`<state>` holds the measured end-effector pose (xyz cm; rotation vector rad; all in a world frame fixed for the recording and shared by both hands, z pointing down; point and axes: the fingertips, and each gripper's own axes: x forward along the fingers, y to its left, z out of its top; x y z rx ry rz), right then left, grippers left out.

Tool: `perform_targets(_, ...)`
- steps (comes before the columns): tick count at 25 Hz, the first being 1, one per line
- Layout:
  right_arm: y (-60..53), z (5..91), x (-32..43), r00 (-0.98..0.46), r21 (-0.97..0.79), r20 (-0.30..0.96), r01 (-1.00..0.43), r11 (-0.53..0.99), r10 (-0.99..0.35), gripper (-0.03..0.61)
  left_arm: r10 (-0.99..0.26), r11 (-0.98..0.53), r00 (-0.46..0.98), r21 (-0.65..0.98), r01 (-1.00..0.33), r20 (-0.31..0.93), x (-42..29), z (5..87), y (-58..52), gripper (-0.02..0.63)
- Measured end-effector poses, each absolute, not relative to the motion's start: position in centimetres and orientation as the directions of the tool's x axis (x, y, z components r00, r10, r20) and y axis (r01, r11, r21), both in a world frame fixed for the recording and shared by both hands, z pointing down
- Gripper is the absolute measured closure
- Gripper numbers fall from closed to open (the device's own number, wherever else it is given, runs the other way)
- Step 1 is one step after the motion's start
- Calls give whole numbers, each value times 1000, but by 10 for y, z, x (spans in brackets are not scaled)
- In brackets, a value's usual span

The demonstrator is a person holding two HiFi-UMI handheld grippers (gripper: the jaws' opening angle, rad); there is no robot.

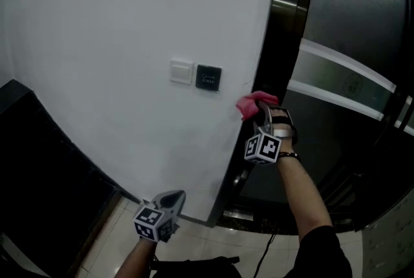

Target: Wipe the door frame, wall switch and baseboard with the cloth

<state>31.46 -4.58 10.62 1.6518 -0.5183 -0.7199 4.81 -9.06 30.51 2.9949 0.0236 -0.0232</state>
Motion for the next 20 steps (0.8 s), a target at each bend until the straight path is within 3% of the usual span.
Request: perform_targets(20,-41,206,317,703,967,-85,-113,-229,-706,518,29,-993,999,113,27,15,104,312,-64,621)
